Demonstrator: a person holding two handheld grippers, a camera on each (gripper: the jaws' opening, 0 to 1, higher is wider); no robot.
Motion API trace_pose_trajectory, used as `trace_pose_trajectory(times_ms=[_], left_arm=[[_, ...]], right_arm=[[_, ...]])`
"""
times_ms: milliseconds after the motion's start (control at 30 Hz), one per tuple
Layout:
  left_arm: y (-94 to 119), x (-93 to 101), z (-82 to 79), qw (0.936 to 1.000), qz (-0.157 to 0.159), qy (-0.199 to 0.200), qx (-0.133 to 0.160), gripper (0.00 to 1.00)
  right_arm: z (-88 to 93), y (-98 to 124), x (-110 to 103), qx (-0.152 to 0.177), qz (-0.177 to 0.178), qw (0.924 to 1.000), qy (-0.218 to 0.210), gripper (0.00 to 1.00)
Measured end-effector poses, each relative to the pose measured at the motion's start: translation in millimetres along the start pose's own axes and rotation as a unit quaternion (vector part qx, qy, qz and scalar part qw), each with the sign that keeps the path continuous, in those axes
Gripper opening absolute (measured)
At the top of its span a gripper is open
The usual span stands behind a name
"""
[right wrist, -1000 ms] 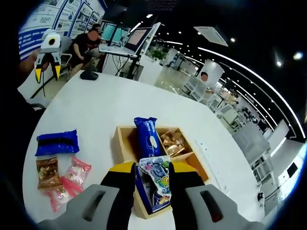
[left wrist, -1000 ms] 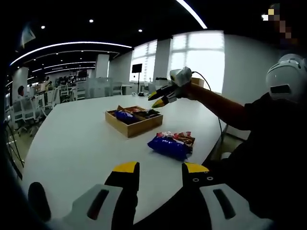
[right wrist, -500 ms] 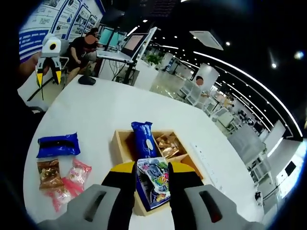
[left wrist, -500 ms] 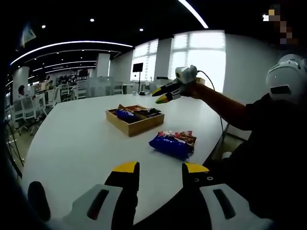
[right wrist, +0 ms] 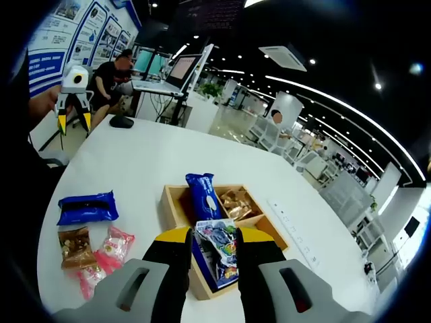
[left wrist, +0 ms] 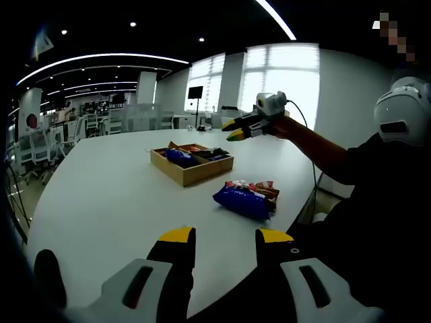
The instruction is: Pick up the scattered marshmallows, QQ candies, Oreo cookies, and mixed nuts on the table and sort them into separate containers
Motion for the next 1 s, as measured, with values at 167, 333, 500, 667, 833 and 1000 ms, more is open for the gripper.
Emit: trace_pose_trajectory(times_ms=[167, 333, 500, 667, 833, 1000], left_arm=[[-3.4, -3.4, 1.5, 1.0000, 0.003, 0.005, -0.003, 0.40], [-6.5, -6.4, 2.2, 0.9999, 0.006, 0.008, -0.006, 0.40], [-8.9, -8.4, 3.3, 0.9999, 0.008, 0.010, -0.008, 0.40], [-10.3, -9.7, 4.2, 0.9998, 0.009, 0.012, -0.010, 0.40], [-11.5, -9.1, 3.6, 0.9998, 0.013, 0.013, -0.010, 0.39], [-9.4, -10.3, 4.1, 0.9997, 0.011, 0.014, -0.015, 0.39]], right_arm=[[0.8, -0.1, -0.6, 0.002, 0.000, 1.0000, -0.007, 0.22], [-0.7, 5.2, -0.9, 0.004, 0.002, 0.9999, -0.009, 0.22], [-1.6, 11.6, -4.2, 0.007, 0.003, 0.9999, -0.012, 0.22], [-1.7, 16.7, -7.7, 0.011, 0.001, 0.9998, -0.018, 0.22], [-2.4, 24.5, -8.1, 0.019, 0.006, 0.9994, -0.028, 0.22], [-1.3, 30.4, -11.5, 0.019, 0.012, 0.9994, -0.028, 0.22]])
Point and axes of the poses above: the point that each gripper's makers call its tool centre point, and the gripper's own axes: y roughly backward along the fingers, x roughly to its right, z roughly out of its underside, the point moved 3 cm from there along y, roughly backward along the fingers, and after that the axes turned 6 degrees about z, right-handed, at the moved point
